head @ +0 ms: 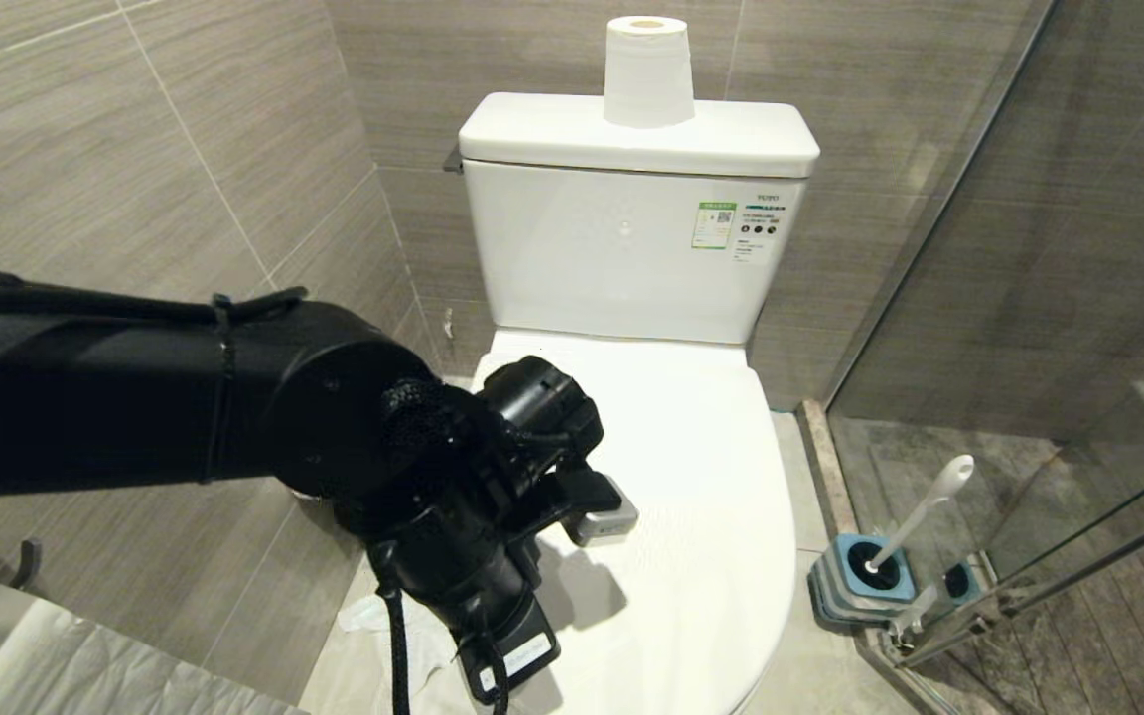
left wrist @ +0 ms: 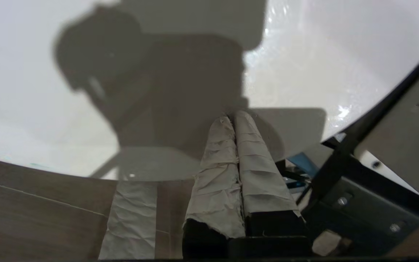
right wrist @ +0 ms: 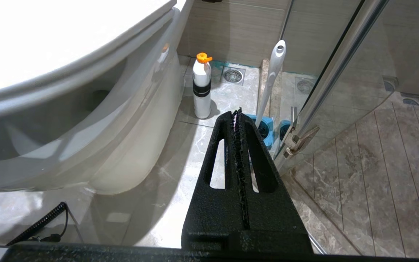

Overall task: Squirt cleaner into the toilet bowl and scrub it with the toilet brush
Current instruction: Close the toilet lid

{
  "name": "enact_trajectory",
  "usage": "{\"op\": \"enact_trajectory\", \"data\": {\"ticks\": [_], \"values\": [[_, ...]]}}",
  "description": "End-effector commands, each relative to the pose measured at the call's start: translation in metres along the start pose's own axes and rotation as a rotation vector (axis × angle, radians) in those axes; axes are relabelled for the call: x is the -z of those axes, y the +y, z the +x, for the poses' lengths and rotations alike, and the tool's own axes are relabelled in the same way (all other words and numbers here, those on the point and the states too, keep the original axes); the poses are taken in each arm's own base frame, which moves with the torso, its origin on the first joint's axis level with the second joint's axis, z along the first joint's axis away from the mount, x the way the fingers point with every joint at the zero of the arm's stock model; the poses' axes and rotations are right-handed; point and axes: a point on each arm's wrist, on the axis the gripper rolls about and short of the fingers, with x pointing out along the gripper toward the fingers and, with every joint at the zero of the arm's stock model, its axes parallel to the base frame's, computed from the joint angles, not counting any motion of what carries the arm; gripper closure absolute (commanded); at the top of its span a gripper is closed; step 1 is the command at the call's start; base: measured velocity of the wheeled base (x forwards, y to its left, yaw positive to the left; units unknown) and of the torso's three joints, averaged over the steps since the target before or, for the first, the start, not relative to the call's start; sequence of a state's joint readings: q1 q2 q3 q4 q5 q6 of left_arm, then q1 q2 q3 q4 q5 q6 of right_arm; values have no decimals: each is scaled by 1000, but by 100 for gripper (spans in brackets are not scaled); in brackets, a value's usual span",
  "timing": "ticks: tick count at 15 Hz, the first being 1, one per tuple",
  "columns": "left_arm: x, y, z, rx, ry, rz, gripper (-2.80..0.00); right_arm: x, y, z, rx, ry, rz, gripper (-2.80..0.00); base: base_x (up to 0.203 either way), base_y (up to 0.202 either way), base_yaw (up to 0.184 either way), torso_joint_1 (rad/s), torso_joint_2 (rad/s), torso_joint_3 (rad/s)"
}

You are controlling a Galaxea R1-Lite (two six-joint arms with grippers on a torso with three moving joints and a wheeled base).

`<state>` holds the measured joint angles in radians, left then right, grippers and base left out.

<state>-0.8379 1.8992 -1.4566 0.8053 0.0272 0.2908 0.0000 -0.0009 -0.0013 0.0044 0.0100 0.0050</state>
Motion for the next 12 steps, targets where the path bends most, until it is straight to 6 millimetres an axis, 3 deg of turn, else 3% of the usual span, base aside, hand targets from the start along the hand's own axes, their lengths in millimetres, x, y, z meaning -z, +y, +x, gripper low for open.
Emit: {"op": "enact_trajectory", "data": {"ticks": [1, 6, 12], "values": [[-4, -4, 25, -23, 20, 8, 0, 0, 0, 0, -1, 1, 0, 0, 0, 0, 0, 0, 0, 0], [-38, -7, 66, -148, -153, -101, 0, 0, 0, 0, -1, 1, 0, 0, 0, 0, 0, 0, 0, 0], [-42, -15, 107, -244, -212, -137, 0, 0, 0, 0, -1, 1, 0, 0, 0, 0, 0, 0, 0, 0]]}}
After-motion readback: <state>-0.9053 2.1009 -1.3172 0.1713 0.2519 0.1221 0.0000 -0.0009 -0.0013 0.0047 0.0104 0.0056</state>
